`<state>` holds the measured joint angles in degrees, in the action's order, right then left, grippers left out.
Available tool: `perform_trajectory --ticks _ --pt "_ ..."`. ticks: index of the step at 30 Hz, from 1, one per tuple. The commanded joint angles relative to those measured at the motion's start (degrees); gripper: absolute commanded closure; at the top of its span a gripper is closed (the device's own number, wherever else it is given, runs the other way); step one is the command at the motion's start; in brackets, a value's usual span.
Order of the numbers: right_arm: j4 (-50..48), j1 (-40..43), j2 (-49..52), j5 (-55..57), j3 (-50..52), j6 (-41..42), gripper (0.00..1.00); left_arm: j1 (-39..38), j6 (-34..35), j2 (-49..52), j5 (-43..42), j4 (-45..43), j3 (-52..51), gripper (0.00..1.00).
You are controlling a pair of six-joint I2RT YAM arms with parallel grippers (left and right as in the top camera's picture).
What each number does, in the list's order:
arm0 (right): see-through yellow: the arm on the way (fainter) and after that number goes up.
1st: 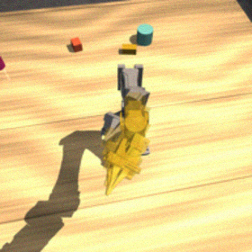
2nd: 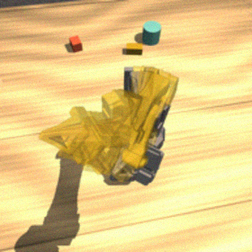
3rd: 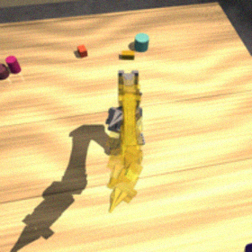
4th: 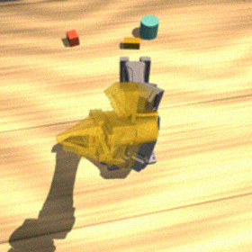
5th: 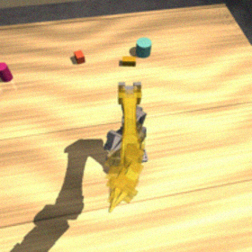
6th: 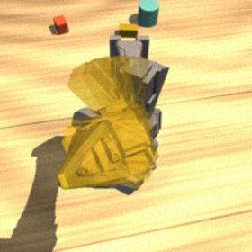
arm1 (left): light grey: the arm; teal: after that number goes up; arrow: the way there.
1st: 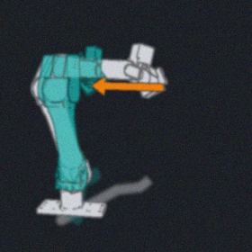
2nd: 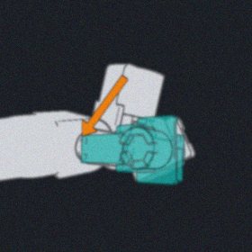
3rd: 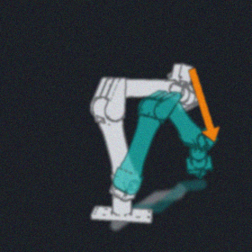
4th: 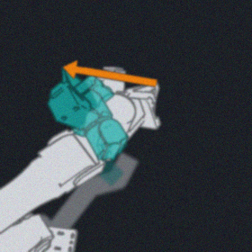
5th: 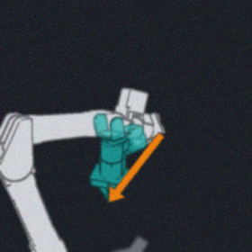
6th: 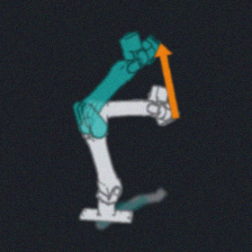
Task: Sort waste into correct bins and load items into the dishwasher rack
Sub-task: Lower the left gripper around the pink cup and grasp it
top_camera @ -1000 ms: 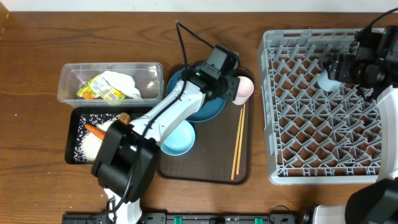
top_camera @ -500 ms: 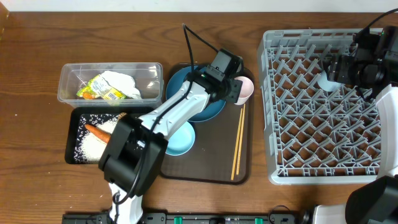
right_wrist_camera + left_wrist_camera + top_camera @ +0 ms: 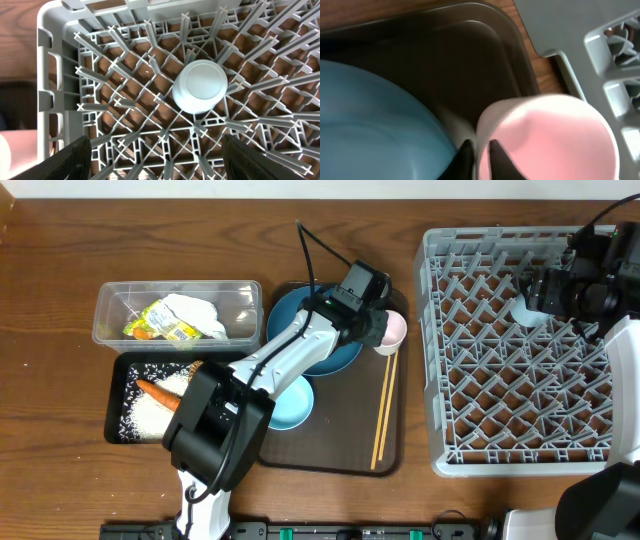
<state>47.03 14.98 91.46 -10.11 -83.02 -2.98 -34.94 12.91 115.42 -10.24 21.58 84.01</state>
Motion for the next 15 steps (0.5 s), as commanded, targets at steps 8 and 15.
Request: perform_trajectory --ticks 8,15 --pt "0.15 0.70 0.11 -0.46 0.37 0.13 0.23 0.55 -0.17 -2.60 0.50 -0.09 0.24 0.94" --pt "0.81 0.68 0.11 -0.61 0.37 0.15 0.22 4.81 -0.15 -8.92 -2.99 3.32 0.35 0.94"
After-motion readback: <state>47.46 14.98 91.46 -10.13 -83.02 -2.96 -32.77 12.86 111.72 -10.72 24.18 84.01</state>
